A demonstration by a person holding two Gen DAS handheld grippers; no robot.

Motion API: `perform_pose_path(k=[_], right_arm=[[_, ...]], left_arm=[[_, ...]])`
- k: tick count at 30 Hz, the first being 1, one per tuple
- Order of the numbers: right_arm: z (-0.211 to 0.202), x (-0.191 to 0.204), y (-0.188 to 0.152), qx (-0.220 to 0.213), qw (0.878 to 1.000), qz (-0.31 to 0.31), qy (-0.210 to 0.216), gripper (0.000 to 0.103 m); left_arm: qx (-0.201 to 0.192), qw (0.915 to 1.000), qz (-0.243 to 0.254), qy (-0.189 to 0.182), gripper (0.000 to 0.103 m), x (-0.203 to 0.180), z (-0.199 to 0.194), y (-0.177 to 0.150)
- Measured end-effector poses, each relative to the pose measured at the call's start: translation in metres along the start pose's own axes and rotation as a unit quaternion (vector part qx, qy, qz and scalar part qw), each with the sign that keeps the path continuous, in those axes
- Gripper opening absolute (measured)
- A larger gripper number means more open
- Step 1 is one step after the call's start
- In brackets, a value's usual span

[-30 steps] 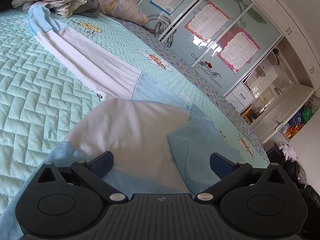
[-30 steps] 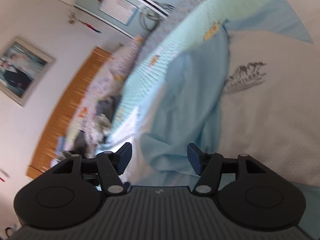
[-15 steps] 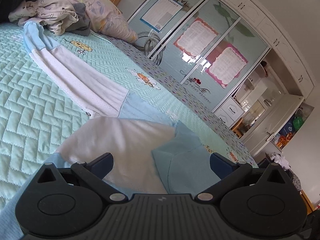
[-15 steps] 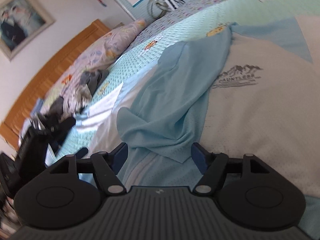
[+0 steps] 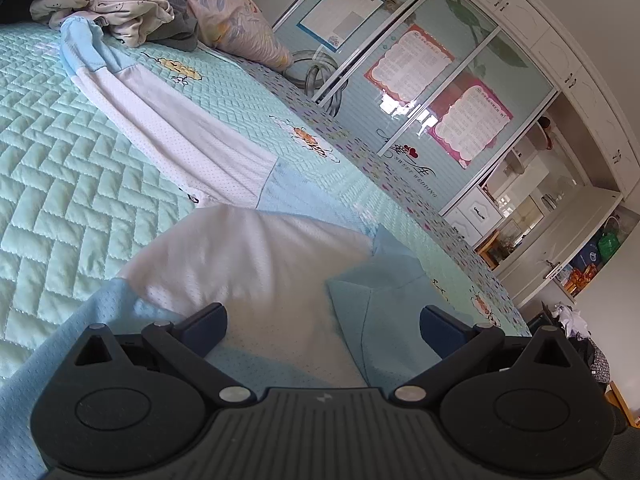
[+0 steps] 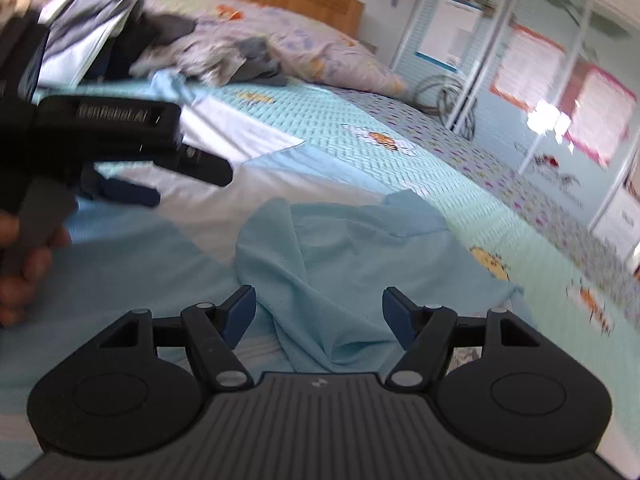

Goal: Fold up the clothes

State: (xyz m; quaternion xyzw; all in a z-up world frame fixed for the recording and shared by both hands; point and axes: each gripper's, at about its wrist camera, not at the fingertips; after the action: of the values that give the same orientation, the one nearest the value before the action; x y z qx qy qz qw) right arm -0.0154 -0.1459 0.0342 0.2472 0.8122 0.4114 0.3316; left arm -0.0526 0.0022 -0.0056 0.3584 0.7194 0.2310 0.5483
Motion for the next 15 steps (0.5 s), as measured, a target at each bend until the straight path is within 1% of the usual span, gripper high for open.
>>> perform_pose_path(k=[3, 7, 11, 15], right_arm=[[0.007, 0.003, 0.0, 0.007, 1.0, -0.023, 0.018, 0.071], [0.014, 0.003, 0.0, 0.013, 0.999, -0.042, 0.021, 0.069], [0.018, 0.005, -0.001, 0.019, 0.998, -0.046, 0.027, 0.056], [0.015, 0.008, -0.003, 0.014, 0.998, -0.046, 0.026, 0.055]], left_arm=[[-0.002, 1.0, 0.002, 0.001, 0.102, 0.0, 0.001, -0.001], [-0.003, 1.0, 0.006, 0.002, 0.102, 0.0, 0.001, -0.002], [-0.004, 0.9999, 0.009, 0.004, 0.102, -0.001, 0.002, -0.004], [-0.004, 0.9999, 0.014, 0.006, 0.102, -0.002, 0.002, -0.005]])
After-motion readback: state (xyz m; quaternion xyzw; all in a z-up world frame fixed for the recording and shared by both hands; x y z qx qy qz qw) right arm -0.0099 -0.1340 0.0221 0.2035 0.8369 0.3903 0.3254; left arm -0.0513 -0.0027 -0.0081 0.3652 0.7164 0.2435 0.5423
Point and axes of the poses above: each gripper's, at about its wrist camera, not at the fingertips, and z roughly the way its jaws point, x to its left, y to its top, and after that the axes turned 8 degrees about -x, right-handed
